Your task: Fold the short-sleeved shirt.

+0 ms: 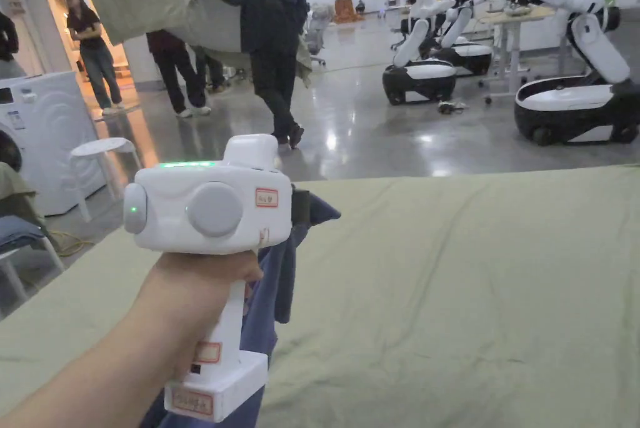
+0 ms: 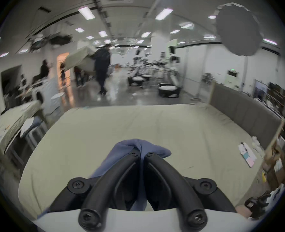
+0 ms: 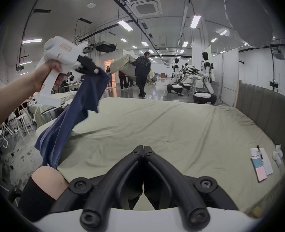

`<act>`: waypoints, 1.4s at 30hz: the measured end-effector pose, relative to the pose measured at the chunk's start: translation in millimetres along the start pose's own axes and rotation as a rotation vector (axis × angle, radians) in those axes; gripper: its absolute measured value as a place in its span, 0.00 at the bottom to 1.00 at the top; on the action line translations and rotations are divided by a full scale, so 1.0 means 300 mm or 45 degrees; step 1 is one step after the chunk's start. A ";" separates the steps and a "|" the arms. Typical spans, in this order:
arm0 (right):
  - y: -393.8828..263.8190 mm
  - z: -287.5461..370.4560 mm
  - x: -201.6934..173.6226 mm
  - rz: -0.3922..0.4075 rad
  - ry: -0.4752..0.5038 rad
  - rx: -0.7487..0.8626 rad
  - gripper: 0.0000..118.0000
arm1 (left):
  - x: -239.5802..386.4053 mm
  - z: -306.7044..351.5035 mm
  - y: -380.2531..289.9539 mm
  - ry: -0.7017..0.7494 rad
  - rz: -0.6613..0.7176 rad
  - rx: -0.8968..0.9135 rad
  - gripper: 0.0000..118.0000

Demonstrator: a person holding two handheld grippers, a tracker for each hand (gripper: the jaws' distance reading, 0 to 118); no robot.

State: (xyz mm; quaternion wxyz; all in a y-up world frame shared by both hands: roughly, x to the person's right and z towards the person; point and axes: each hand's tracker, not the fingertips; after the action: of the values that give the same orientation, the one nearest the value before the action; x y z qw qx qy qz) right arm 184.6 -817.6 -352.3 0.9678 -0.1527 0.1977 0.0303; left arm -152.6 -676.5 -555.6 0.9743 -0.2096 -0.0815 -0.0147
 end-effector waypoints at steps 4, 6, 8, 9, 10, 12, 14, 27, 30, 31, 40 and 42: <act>-0.008 0.115 0.104 -0.016 -0.102 0.023 0.00 | 0.351 -0.127 0.094 -0.198 -0.049 -0.024 0.00; -0.017 0.182 0.163 -0.031 -0.169 0.032 0.00 | 0.566 -0.190 0.107 -0.314 -0.074 -0.052 0.00; -0.030 0.249 0.221 -0.054 -0.240 0.033 0.00 | 0.786 -0.243 0.083 -0.417 -0.124 -0.102 0.00; -0.038 0.276 0.244 -0.063 -0.270 0.031 0.00 | 0.884 -0.255 0.053 -0.460 -0.137 -0.138 0.00; -0.047 0.302 0.265 -0.074 -0.295 0.025 0.00 | 0.968 -0.287 0.024 -0.502 -0.147 -0.179 0.00; -0.067 0.353 0.311 -0.085 -0.338 0.003 0.00 | 1.145 -0.360 -0.070 -0.570 -0.177 -0.277 0.00; -0.091 0.395 0.346 -0.084 -0.386 -0.021 0.00 | 1.247 -0.525 -0.162 -0.601 -0.215 -0.391 0.00; -0.164 0.418 0.438 -0.151 -0.448 -0.076 0.00 | 1.285 -0.558 -0.551 -0.715 -0.199 -0.543 0.92; -0.138 0.357 0.416 -0.123 -0.395 -0.064 0.00 | 1.018 -0.325 -0.477 -0.605 -0.171 -0.345 0.92; -0.127 0.334 0.407 -0.113 -0.369 -0.053 0.00 | 0.934 -0.254 -0.468 -0.551 -0.152 -0.258 0.92; -0.041 0.105 0.269 -0.042 -0.224 -0.037 0.00 | 0.189 0.369 -0.610 0.153 0.034 0.086 0.00; -0.019 0.054 0.218 -0.033 -0.188 -0.031 0.00 | 0.064 0.437 -0.687 0.235 0.141 0.059 0.00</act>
State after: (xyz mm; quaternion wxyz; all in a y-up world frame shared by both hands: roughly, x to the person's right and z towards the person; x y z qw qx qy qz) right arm 251.6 -818.1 -362.2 0.9782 -0.1644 0.1233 0.0312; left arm -166.7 -810.4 -350.9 0.9816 -0.1888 0.0198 0.0216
